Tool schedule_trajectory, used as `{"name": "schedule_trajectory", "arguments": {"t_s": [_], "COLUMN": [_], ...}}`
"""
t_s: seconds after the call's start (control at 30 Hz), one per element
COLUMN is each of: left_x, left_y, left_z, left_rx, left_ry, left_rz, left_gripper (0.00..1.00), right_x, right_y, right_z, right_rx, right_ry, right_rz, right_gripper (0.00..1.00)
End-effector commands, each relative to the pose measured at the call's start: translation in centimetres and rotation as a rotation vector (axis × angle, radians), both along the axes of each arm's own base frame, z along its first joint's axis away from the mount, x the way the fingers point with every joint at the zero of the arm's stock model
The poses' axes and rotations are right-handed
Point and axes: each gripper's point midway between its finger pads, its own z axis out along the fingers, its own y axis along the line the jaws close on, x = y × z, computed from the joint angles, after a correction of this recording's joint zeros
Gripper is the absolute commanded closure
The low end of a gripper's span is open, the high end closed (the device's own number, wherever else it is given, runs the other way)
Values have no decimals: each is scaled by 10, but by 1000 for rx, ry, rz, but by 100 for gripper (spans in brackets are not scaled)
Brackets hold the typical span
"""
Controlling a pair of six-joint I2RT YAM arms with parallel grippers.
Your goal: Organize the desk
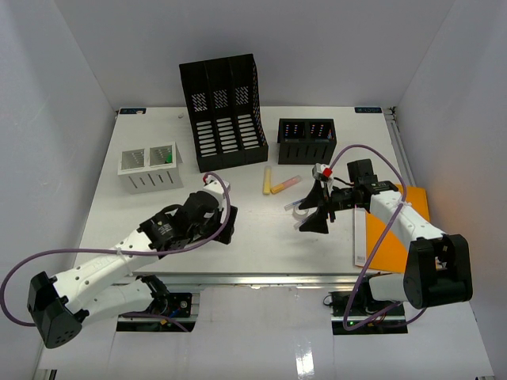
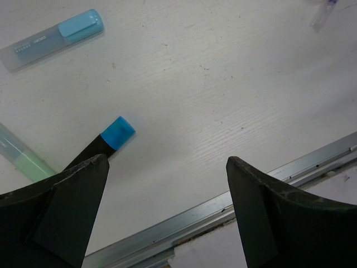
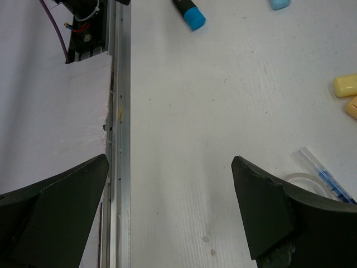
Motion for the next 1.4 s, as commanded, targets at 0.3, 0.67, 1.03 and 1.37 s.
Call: {"name": "schedule_trajectory", "arguments": {"t_s": [0.3,0.67,1.03,1.37], "left_x": [22,38,36,28], "left_y": [4,28,40,28], "left_z": [17,2,-38,-48], "left_rx": [116,203,288,276], "left_ry": [-102,70,311,396], "left_rz": [-109,23,43,-37], "left_gripper": [8,13,17,16], "right_x": [-2,-1,-2,-3], "right_y": [1,-1,-1,-1], "right_z": [12,15,21,23], "right_rx": [49,56,72,81], "right_ry": [-43,-42,-52,-48], "right_rz": [17,14,19,20], "right_gripper": [2,2,2,2]}}
